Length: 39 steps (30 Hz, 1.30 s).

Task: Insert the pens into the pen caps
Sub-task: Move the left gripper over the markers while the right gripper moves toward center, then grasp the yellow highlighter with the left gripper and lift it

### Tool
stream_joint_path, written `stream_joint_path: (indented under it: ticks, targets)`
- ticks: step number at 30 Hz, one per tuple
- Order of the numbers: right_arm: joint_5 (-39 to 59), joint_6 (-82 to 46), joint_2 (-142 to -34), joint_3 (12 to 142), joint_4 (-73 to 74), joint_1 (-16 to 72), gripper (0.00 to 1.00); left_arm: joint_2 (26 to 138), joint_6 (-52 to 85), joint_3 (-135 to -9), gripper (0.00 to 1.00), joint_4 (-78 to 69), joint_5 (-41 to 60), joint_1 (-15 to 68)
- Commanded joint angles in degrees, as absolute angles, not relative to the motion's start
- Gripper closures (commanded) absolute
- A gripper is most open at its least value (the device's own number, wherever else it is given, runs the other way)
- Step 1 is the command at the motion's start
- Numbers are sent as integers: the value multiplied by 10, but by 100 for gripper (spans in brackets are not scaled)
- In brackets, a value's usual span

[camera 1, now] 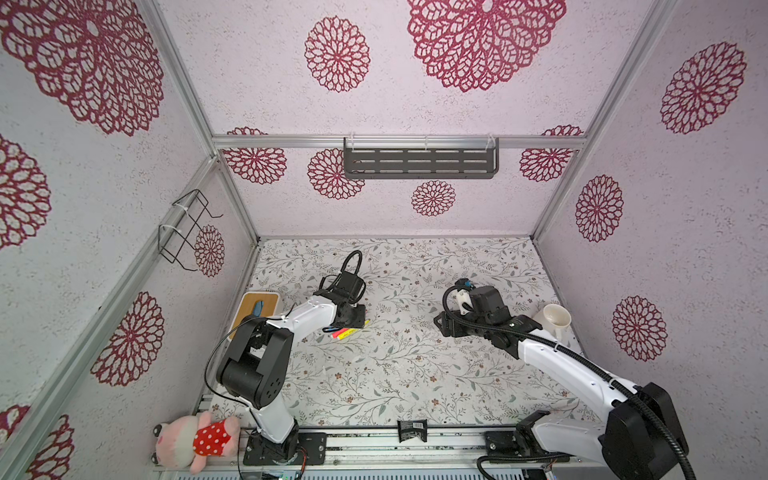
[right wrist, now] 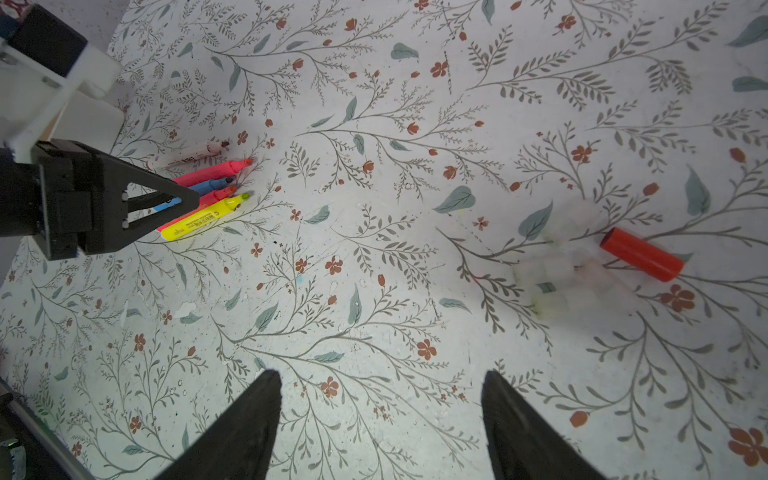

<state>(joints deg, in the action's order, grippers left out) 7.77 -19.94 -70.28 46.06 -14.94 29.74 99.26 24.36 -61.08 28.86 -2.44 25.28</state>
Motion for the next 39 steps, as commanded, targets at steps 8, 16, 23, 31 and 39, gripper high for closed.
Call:
stream_joint_path:
  ticks: [8,16,23,31,39]
  targets:
    - [80,-189,-723,487,-129,300,23,1011,216,-626,56,316,-25,262]
    - [76,-192,-727,483,-121,300,24,1004,217,-617,56,324,-33,268]
    - [73,-195,-720,479,-120,300,24,1013,213,-617,57,332,-47,270]
    - [71,-201,-704,465,-112,300,24,1025,211,-627,58,350,-66,284]
    - [65,-206,-680,455,-112,300,25,1041,208,-643,63,379,-98,305]
